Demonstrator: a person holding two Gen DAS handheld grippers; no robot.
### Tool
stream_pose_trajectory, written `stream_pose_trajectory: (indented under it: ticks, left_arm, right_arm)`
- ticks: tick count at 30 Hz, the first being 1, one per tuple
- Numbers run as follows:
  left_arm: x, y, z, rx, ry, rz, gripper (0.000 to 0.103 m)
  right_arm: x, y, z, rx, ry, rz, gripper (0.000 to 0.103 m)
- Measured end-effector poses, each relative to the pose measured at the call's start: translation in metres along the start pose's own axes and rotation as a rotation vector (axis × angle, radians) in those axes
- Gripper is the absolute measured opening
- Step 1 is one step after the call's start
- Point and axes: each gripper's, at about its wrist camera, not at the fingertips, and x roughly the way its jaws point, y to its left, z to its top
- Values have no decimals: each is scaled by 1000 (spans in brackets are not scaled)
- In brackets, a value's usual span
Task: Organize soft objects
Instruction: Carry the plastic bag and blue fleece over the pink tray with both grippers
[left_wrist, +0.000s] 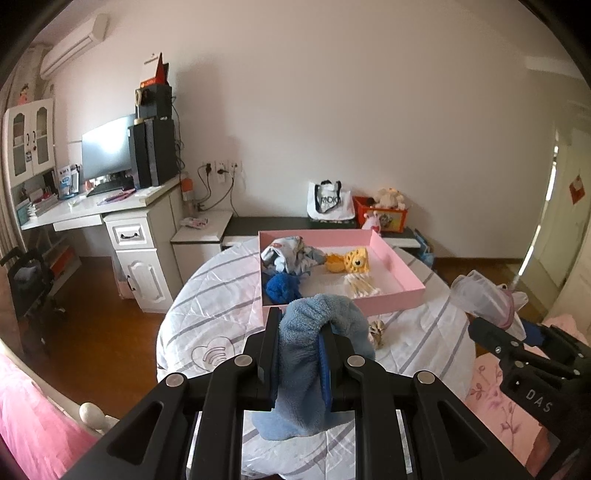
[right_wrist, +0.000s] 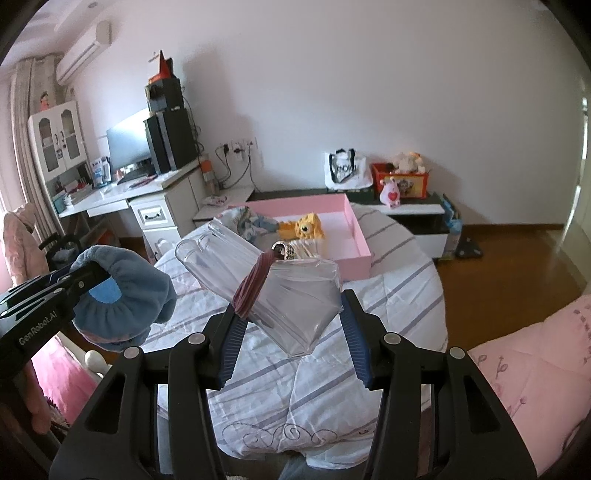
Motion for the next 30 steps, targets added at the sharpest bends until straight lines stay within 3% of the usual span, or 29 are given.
stream_pose_trajectory:
  ticks: [11,30]
  left_arm:
    - [87,-9,30,31,79,-26,14]
    - [243,-40,88,89,99,-38,14]
  right_arm:
    - [64,-14,12,36,85,-9,47]
    - [171,-33,61,47,128,-19,47]
